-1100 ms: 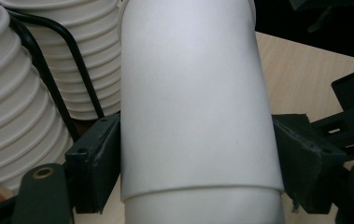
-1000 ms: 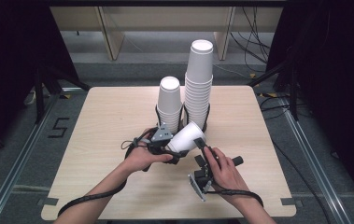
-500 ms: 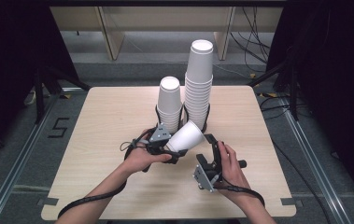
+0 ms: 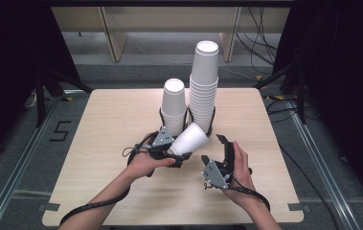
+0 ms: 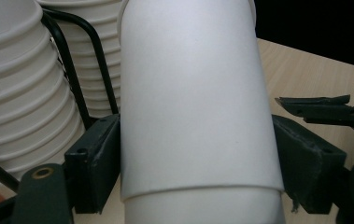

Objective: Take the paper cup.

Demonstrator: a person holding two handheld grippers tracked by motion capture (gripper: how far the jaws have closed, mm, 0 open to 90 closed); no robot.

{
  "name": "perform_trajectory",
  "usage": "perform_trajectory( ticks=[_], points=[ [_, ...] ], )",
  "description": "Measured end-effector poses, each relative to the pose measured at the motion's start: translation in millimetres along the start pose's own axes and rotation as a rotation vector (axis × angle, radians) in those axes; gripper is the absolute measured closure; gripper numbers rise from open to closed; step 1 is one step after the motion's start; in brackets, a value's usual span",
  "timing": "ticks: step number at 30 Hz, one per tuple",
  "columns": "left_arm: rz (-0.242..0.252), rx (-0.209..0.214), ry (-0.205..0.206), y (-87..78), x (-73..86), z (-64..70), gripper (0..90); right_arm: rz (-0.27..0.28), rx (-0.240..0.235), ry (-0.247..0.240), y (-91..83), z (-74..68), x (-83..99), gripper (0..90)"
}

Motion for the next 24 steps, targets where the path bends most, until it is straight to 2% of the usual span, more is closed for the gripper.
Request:
perform_trajectory(
  ticks=[1,2,4,5,6,7,8,9,10,13,14,16,19,21,24],
  points=[
    [0.002,-0.001,0.0,0.0,-0.3,-0.2,22.2,0.005,-0.003,-0.005,0.4,1.6,-0.4,6.6],
    [0.009,0.001,-0.003,0.5,-0.7,-0.1,22.2,-0.004,0.007,0.033,-0.1,1.9,0.7,6.7],
    [0.013,0.0,-0.004,0.8,-0.9,-0.2,22.2,-0.007,0.008,0.08,0.3,2.9,1.8,6.8],
    [0.015,0.001,-0.006,0.9,-0.8,-0.2,22.3,-0.007,0.009,0.088,0.4,3.9,2.1,6.8],
    [0.012,-0.004,-0.006,0.6,-0.4,-0.6,22.3,-0.009,0.009,0.123,0.4,3.4,2.5,6.9],
    [0.014,-0.005,-0.007,0.6,-0.2,-0.8,22.2,-0.006,0.011,0.133,1.0,4.8,2.7,6.9],
    [0.009,-0.009,-0.005,0.3,0.5,-1.4,22.2,-0.011,0.013,0.17,0.6,3.9,3.3,6.9],
    [0.014,-0.008,-0.01,0.7,0.8,-1.6,22.2,-0.006,0.014,0.179,0.9,5.3,3.5,6.9],
    [0.014,-0.008,-0.01,1.0,1.3,-2.1,22.2,-0.006,0.017,0.214,1.2,5.9,4.4,7.0],
    [0.028,-0.004,0.005,2.8,1.4,-4.0,22.2,-0.017,0.022,0.288,1.1,7.3,7.7,7.1],
    [0.04,0.003,0.025,3.8,0.2,-5.1,22.2,-0.012,0.028,0.317,1.4,9.4,8.4,7.1],
    [0.017,-0.011,-0.025,2.3,3.6,-2.1,22.2,-0.017,0.038,0.41,0.9,12.0,11.4,7.2],
    [0.023,-0.009,-0.022,3.3,2.9,-2.3,22.2,-0.028,0.051,0.514,0.5,15.2,16.5,7.2],
    [0.03,-0.009,-0.026,3.8,1.1,-3.2,22.2,-0.035,0.071,0.544,0.9,19.4,19.9,7.3],
    [0.039,-0.014,-0.028,4.0,-1.5,-5.2,22.2,-0.05,0.076,0.66,0.8,22.3,22.6,7.4]
  ],
)
Point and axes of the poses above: each handheld gripper's, and its own axes: y roughly forward along the jaws, x roughly out of its underside, z roughly to its right, the point moved 9 cm from there along y, roughly forward along the jaws, and after that the axes turned 5 degrees about z, right-handed, at the moved point
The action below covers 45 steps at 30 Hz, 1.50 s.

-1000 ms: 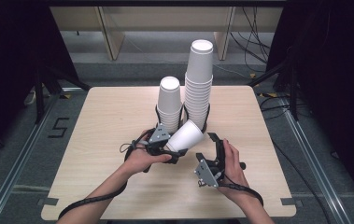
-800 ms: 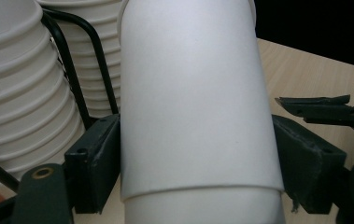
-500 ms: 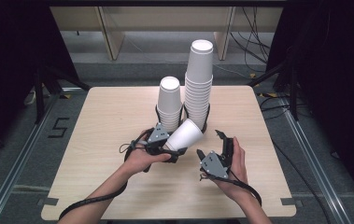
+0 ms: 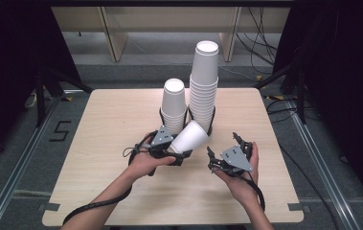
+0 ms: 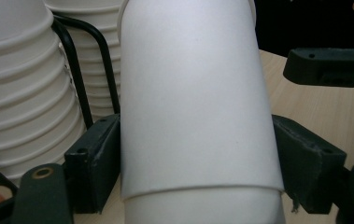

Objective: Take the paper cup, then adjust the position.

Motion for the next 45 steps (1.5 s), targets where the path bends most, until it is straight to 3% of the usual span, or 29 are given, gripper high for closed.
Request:
perform_trajectory(
  ticks=[1,6,7,13,14,15,17,23,25,26,29,45],
  points=[
    [0.003,-0.002,0.0,0.0,-0.8,-0.5,22.2,0.009,0.011,0.009,0.7,2.6,-1.5,7.4],
    [0.012,-0.01,-0.001,-0.6,-3.8,0.3,22.2,-0.003,0.005,0.142,0.7,3.6,-3.0,7.5],
    [0.016,-0.009,-0.004,-0.5,-4.2,0.8,22.2,0.0,0.02,0.134,0.4,6.6,-3.6,7.5],
    [0.027,-0.02,-0.01,-0.6,-4.0,1.1,22.2,-0.001,0.009,0.24,2.2,4.7,-6.3,7.5],
    [0.028,-0.022,-0.009,0.0,-3.5,0.7,22.2,0.009,0.01,0.222,3.3,7.7,-7.3,7.4],
    [0.03,-0.026,-0.009,0.6,-3.2,0.5,22.2,0.008,0.001,0.277,4.3,5.5,-7.7,7.5],
    [0.039,-0.024,-0.006,2.4,-3.0,0.6,22.2,0.007,-0.009,0.328,4.9,5.4,-8.0,7.5],
    [0.053,-0.043,-0.009,5.4,-5.6,1.1,22.1,-0.003,-0.02,0.436,6.1,8.1,-6.0,6.5],
    [0.058,-0.045,-0.005,5.9,-6.5,2.2,22.1,-0.001,-0.022,0.508,6.1,7.0,-5.6,6.1],
    [0.064,-0.044,-0.006,6.4,-6.9,3.2,22.1,0.006,-0.025,0.504,6.4,9.0,-5.1,6.0],
    [0.067,-0.047,-0.003,7.1,-6.4,4.7,22.1,0.008,-0.043,0.59,7.5,4.5,-6.2,5.8],
    [0.08,-0.052,-0.007,14.2,-6.8,8.1,22.0,0.002,-0.101,0.821,15.9,-9.4,-9.4,3.7]
  ],
)
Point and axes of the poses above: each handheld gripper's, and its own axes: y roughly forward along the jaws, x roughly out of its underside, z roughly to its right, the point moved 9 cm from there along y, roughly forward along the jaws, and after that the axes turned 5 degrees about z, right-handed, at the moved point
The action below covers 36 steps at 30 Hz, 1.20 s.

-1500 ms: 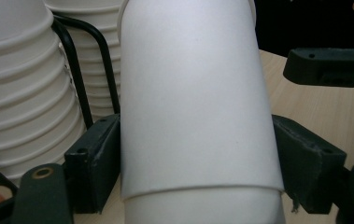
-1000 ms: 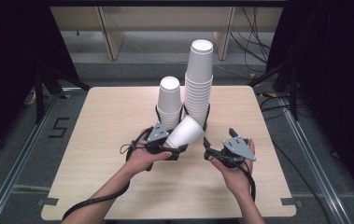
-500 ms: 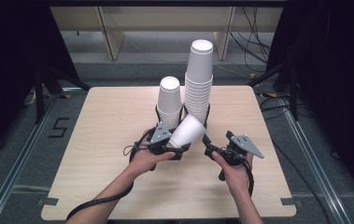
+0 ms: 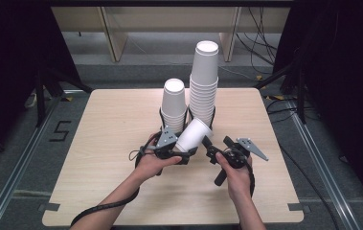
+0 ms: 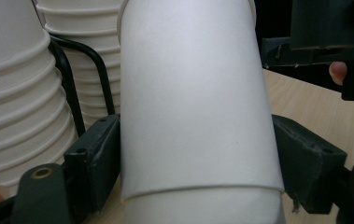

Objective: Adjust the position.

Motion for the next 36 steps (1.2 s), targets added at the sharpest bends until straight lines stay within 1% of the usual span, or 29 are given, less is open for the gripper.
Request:
perform_trajectory(
  ticks=[1,2,3,4,5,6,7,8,9,10,12,13,15,19,20,21,22,24,25,29,30,31,32,33,34,36],
  points=[
    [0.011,-0.004,0.031,0.8,-2.0,-2.1,22.0,0.002,-0.011,0.031,0.5,-1.5,0.2,3.6],
    [-0.001,-0.001,0.005,0.5,-0.6,0.6,22.0,0.005,-0.013,0.033,0.7,-1.1,-0.1,3.5],
    [0.013,-0.003,0.033,1.6,-2.9,-0.8,22.0,0.004,-0.008,0.035,0.8,-0.1,-0.2,3.4],
    [0.002,-0.001,0.006,1.2,-1.3,1.9,22.0,0.003,-0.005,0.039,1.4,0.9,0.2,3.3],
    [0.003,-0.002,0.006,1.6,-1.5,2.4,22.0,-0.006,-0.009,0.079,2.0,-1.7,1.5,3.3],
    [0.017,-0.003,0.023,2.8,-3.3,1.3,22.0,0.003,-0.01,0.052,2.4,0.5,0.5,3.2],
    [0.008,-0.002,0.004,2.4,-2.1,2.9,22.0,-0.002,-0.008,0.06,2.7,0.2,1.0,3.1],
    [0.016,-0.002,0.018,3.1,-3.3,1.8,22.0,-0.009,-0.014,0.099,3.7,-2.4,2.3,3.1],
    [0.009,-0.003,0.005,2.9,-2.3,2.9,22.0,-0.006,-0.025,0.115,4.2,-3.8,1.9,3.0],
    [0.01,-0.003,0.009,3.1,-2.5,2.8,22.0,0.001,-0.029,0.099,4.9,-2.5,0.9,3.0],
    [0.012,-0.002,0.01,3.8,-2.6,3.4,22.0,-0.004,-0.028,0.107,5.8,-2.7,1.1,2.8],
    [0.012,-0.001,0.009,3.9,-2.6,3.6,22.0,-0.005,-0.027,0.122,6.9,-3.6,1.6,2.8],
    [0.012,-0.001,0.01,4.5,-2.3,3.6,22.0,-0.004,-0.027,0.119,7.8,-3.9,1.6,2.6],
    [0.007,-0.004,0.012,4.5,-1.6,3.4,22.0,-0.015,-0.039,0.156,9.4,-6.4,3.5,2.3],
    [0.007,-0.005,0.014,4.5,-1.4,3.3,22.0,-0.012,-0.034,0.159,9.9,-5.8,3.4,2.3],
    [0.003,-0.002,0.005,4.6,-0.7,4.1,22.0,-0.017,-0.038,0.174,10.2,-6.5,3.9,2.3],
    [0.001,-0.011,0.006,3.9,-0.5,3.5,22.0,-0.022,-0.041,0.187,10.2,-7.3,4.3,2.3],
    [0.0,-0.012,0.001,4.2,-0.2,3.9,22.0,-0.032,-0.02,0.198,11.7,-6.2,5.9,2.2],
    [0.001,-0.012,0.0,4.4,-0.1,4.0,22.0,-0.028,-0.034,0.196,12.0,-6.7,6.1,2.1],
    [0.007,-0.012,-0.004,5.4,-0.3,4.9,22.0,-0.029,-0.045,0.208,13.6,-7.6,7.7,2.1],
    [0.001,-0.015,-0.003,4.9,-0.1,5.1,22.0,-0.041,-0.046,0.245,13.4,-10.0,8.7,2.1],
    [0.005,-0.011,-0.004,5.5,-0.1,5.7,22.0,-0.046,-0.036,0.267,13.0,-11.3,8.9,2.1],
    [0.007,-0.007,-0.008,6.0,-0.2,6.5,22.0,-0.044,-0.037,0.258,13.7,-10.4,9.1,2.0],
    [-0.001,-0.019,-0.005,5.3,0.1,6.2,22.0,-0.034,-0.042,0.242,15.2,-9.3,8.7,2.0],
    [-0.001,-0.022,-0.005,5.4,0.0,6.2,22.0,-0.043,-0.036,0.246,14.7,-9.8,9.2,1.9],
    [-0.003,-0.025,-0.015,5.3,0.3,6.9,22.0,-0.041,-0.039,0.239,15.7,-9.1,9.2,1.9]
  ],
)
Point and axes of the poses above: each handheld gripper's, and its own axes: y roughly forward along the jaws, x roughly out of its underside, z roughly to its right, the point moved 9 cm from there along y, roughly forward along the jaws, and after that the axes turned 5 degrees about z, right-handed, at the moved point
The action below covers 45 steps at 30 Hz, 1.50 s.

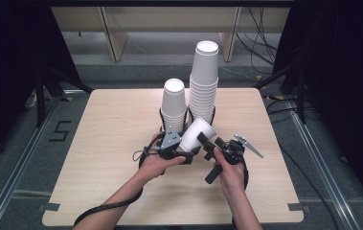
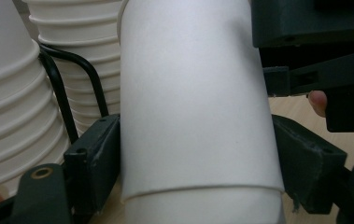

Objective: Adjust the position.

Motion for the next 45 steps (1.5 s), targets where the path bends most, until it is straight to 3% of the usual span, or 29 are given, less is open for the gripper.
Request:
perform_trajectory(
  ticks=[2,4,7,12,13,14,19,20,24,26,32,34,35,37,38,41,42,45],
  points=[
    [0.0,-0.001,-0.014,0.1,0.2,1.5,21.9,-0.009,0.0,0.056,0.4,-3.5,1.7,1.8],
    [0.007,0.003,0.019,1.0,-1.3,-0.2,21.9,-0.005,-0.001,0.02,1.3,0.3,1.2,1.7],
    [0.009,0.006,0.027,1.7,-1.9,-0.3,21.9,-0.015,0.0,0.06,2.2,0.2,3.1,1.6],
    [0.007,0.009,0.029,2.4,-1.5,0.6,21.9,-0.016,-0.001,0.059,3.7,1.1,4.4,1.6],
    [0.007,0.01,0.03,2.4,-1.5,0.9,21.9,-0.018,-0.008,0.087,3.9,-1.2,5.1,1.7],
    [0.008,0.01,0.03,2.5,-1.4,1.3,21.9,-0.016,-0.005,0.065,4.1,0.3,4.8,1.7],
    [0.008,0.013,0.033,3.1,-1.1,3.4,21.9,-0.024,-0.004,0.083,5.9,-0.3,6.9,1.7],
    [0.008,0.012,0.033,3.2,-1.2,3.6,21.9,-0.027,-0.006,0.105,5.7,-1.9,7.3,1.6],
    [0.013,0.018,0.04,4.4,-2.4,5.2,21.9,-0.029,-0.005,0.081,6.7,0.1,7.2,1.7],
    [0.014,0.018,0.038,4.7,-2.8,5.8,21.9,-0.033,-0.007,0.113,6.9,-2.1,7.5,1.7],
    [0.022,0.022,0.048,5.9,-3.8,7.5,21.9,-0.032,-0.008,0.105,7.9,-0.8,7.5,1.7],
    [0.031,0.029,0.049,7.1,-3.9,8.7,21.9,-0.038,-0.011,0.146,8.2,-3.4,8.5,1.8],
    [0.022,0.023,0.052,6.4,-3.3,8.8,21.9,-0.027,-0.01,0.1,9.0,0.1,7.7,1.8],
    [0.022,0.026,0.049,6.6,-3.0,9.6,21.9,-0.038,-0.015,0.152,8.9,-3.5,9.1,1.9],
    [0.022,0.026,0.05,6.5,-2.9,9.9,21.9,-0.034,-0.013,0.136,9.1,-2.2,8.8,1.9],
    [0.026,0.028,0.05,6.8,-3.1,11.0,21.9,-0.04,-0.009,0.151,9.5,-2.3,9.5,2.0],
    [0.026,0.029,0.049,6.7,-3.1,11.4,21.9,-0.034,-0.012,0.119,10.0,0.1,8.9,2.1],
    [0.025,0.03,0.052,6.6,-3.0,12.0,21.9,-0.033,-0.016,0.131,10.7,-0.3,9.1,2.2]
  ],
)
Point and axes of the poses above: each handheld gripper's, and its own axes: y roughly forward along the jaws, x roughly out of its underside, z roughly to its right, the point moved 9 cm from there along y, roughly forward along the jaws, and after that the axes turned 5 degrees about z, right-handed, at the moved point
